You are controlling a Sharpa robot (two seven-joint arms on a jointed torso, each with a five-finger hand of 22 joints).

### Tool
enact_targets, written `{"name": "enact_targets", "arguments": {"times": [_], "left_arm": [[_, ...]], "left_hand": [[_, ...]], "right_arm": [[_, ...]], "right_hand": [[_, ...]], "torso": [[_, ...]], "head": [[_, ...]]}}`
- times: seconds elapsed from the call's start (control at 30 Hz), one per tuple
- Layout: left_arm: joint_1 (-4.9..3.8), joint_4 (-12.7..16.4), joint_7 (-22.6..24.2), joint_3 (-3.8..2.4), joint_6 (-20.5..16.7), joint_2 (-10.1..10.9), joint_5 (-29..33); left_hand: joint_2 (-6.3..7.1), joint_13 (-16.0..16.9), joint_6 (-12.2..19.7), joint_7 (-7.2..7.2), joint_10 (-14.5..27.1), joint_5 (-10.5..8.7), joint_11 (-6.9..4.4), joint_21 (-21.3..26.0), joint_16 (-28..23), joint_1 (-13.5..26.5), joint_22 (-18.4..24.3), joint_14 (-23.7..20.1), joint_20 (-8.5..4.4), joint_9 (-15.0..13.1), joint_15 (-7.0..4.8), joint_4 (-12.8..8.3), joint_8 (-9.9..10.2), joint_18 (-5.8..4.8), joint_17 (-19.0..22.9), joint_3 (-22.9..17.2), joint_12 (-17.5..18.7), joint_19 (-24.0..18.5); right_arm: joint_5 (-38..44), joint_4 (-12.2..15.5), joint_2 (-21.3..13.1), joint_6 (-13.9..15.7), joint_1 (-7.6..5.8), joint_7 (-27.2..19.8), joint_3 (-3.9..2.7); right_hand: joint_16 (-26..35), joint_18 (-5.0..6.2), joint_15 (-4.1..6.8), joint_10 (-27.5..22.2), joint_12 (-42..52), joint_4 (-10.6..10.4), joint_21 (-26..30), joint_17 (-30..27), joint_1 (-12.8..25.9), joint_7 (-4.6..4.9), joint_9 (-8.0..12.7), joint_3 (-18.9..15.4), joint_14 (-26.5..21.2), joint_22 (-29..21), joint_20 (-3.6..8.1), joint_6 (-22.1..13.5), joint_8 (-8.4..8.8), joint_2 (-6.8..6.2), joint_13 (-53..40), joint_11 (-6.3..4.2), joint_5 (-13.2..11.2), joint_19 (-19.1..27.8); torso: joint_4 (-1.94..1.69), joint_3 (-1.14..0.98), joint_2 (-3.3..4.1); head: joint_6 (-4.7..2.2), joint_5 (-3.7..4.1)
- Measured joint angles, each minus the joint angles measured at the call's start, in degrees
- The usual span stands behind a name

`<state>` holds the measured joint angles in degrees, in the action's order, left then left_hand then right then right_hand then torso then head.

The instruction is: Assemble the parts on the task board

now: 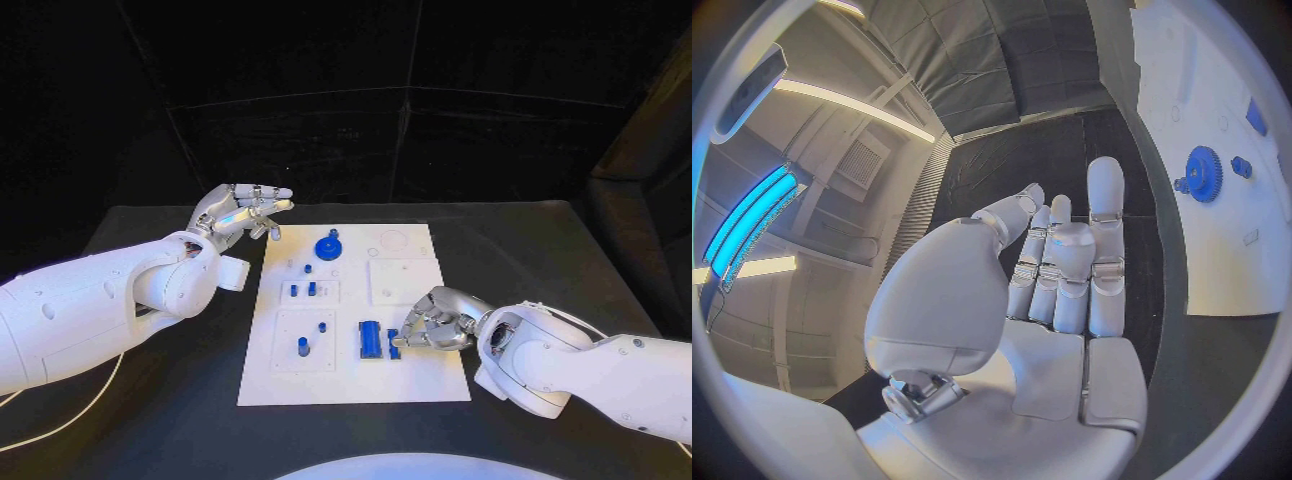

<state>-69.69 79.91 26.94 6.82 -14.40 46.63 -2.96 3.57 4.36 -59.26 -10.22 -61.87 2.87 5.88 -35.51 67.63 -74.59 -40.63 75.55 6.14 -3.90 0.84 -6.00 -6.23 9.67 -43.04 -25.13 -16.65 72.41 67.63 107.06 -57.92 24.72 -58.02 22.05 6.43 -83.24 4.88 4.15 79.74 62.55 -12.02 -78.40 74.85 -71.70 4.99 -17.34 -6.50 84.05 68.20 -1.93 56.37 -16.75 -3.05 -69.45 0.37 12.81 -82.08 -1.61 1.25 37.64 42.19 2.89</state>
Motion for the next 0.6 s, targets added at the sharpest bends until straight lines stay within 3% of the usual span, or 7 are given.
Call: {"name": "enact_targets", "arguments": {"times": [0.07, 0.2, 0.27, 0.3, 0.37, 0.5, 0.6], "left_arm": [[0.01, -0.03, 0.02, 0.0, 0.0, -0.07, 0.03], [0.01, -0.18, 0.11, 0.0, -0.03, -0.29, 0.48], [0.01, -0.32, 0.2, 0.0, -0.1, -0.41, 0.93], [0.01, -0.41, 0.25, 0.0, -0.14, -0.46, 1.16], [0.01, -0.71, 0.39, 0.0, -0.25, -0.6, 1.71], [0.01, -1.56, 0.69, 0.0, -0.41, -1.01, 2.75], [0.01, -2.47, 0.9, 0.01, -0.48, -1.55, 3.39]], "left_hand": [[-0.1, 0.0, 0.0, 0.0, 0.22, 0.0, -0.08, 0.0, 0.0, 0.1, 0.07, 0.0, 0.0, 0.0, 0.0, 0.09, 0.0, 0.0, 0.09, 0.09, 0.0, 0.0], [0.25, 0.0, 0.0, 0.0, 0.36, 0.0, 0.06, 0.45, -0.99, 0.81, 0.29, -1.42, 0.19, 0.0, 0.11, 0.48, 0.0, -0.01, 2.03, 0.96, 0.0, -0.19], [0.48, 0.0, 0.49, -0.04, 0.56, 0.0, 0.26, 1.45, -3.66, 1.31, 0.72, -3.94, 0.44, 0.0, 0.24, 0.78, 0.0, 0.0, 6.23, 1.61, -0.29, -1.38], [0.6, -0.01, 0.64, 0.01, 0.88, 0.0, 0.31, 2.28, -5.7, 1.43, 1.16, -5.91, 0.55, 0.0, 0.4, 0.91, 0.0, 0.0, 9.16, 2.09, -0.4, -2.44], [0.83, -0.28, 1.13, -0.3, 1.87, 0.0, 0.64, 5.27, -10.7, 1.65, 2.76, -10.94, 1.04, 0.0, 0.95, 1.4, 0.0, 0.0, 13.66, 3.15, -0.4, -6.1], [0.58, -0.71, 0.73, -0.25, 2.68, 0.0, 1.35, 11.68, -21.0, 1.81, 6.56, -18.02, 2.2, -0.04, 2.18, 1.81, -0.29, -0.01, 19.21, 4.02, 0.65, -13.33], [0.1, -0.76, 0.37, -0.42, 2.94, 0.0, 1.61, 16.44, -29.61, 1.48, 9.83, -20.41, 3.45, -0.03, 3.57, 2.07, -0.28, 0.0, 23.62, 4.25, 2.06, -17.67]], "right_arm": [[-2.95, -0.72, -0.26, 1.39, -0.51, -3.26, 0.01], [-11.34, -4.13, -0.13, 4.11, -2.39, -11.85, -0.04], [-16.44, -6.76, 0.38, 5.23, -3.47, -16.79, -0.07], [-18.82, -8.08, 0.76, 5.57, -3.91, -19.07, -0.08], [-24.31, -11.13, 1.85, 6.07, -4.86, -24.08, -0.09], [-34.34, -16.64, 4.37, 5.99, -6.11, -32.51, -0.25], [-40.47, -20.57, 6.72, 5.16, -6.44, -37.54, -1.07]], "right_hand": [[3.12, 0.05, -0.48, -3.59, -7.39, 0.28, 3.89, -3.91, -1.08, 0.65, 0.3, -0.52, -0.12, -6.37, -0.55, -1.13, 0.71, 0.66, 5.43, 0.43, 0.0, 2.67], [13.6, 3.55, -1.38, -11.44, -24.44, 1.66, 16.34, -17.87, -4.26, 1.37, 0.82, -1.04, -2.12, -23.99, -1.26, -2.21, 1.81, 2.26, 18.43, 1.18, 0.55, 10.1], [17.44, 3.63, -1.78, -12.04, -27.18, 2.27, 20.78, -22.06, -5.69, 1.76, 1.37, -1.28, -2.73, -29.43, -1.43, -2.6, 2.66, 2.72, 21.12, 1.42, 0.55, 11.72], [20.23, 4.54, -1.79, -12.44, -28.6, 2.82, 23.56, -25.15, -6.57, 1.76, 1.66, -1.2, -3.67, -32.82, -1.58, -2.6, 3.09, 3.04, 22.45, 1.58, 0.55, 12.91], [32.71, 4.95, -2.53, -16.07, -34.64, 3.27, 30.11, -38.17, -8.16, 2.35, 2.45, -0.89, -8.75, -39.03, -2.23, -2.26, 4.2, 4.07, 27.34, 2.32, -0.01, 16.02], [49.81, 4.95, -6.68, -23.74, -46.75, 4.87, 42.86, -48.18, -11.95, 5.02, 4.54, -0.15, -20.27, -46.75, -5.41, -3.51, 7.5, 4.92, 38.49, 6.11, -1.5, 24.54], [58.38, 4.94, -9.67, -25.82, -50.9, 6.71, 51.25, -54.13, -13.04, 5.82, 6.38, -0.03, -27.72, -51.62, -8.02, -4.25, 9.84, 5.33, 44.62, 7.85, -3.92, 29.93]], "torso": [[0.0, 0.02, -0.05], [0.0, 0.03, -0.14], [0.01, 0.03, -0.14], [0.0, 0.03, -0.14], [0.0, 0.02, -0.17], [0.03, -0.03, -0.24], [0.03, -0.09, -0.26]], "head": [[-0.36, 0.22], [-1.18, 0.4], [-1.82, 0.53], [-2.05, 0.58], [-2.74, 0.66], [-4.08, 0.92], [-5.2, 1.02]]}}
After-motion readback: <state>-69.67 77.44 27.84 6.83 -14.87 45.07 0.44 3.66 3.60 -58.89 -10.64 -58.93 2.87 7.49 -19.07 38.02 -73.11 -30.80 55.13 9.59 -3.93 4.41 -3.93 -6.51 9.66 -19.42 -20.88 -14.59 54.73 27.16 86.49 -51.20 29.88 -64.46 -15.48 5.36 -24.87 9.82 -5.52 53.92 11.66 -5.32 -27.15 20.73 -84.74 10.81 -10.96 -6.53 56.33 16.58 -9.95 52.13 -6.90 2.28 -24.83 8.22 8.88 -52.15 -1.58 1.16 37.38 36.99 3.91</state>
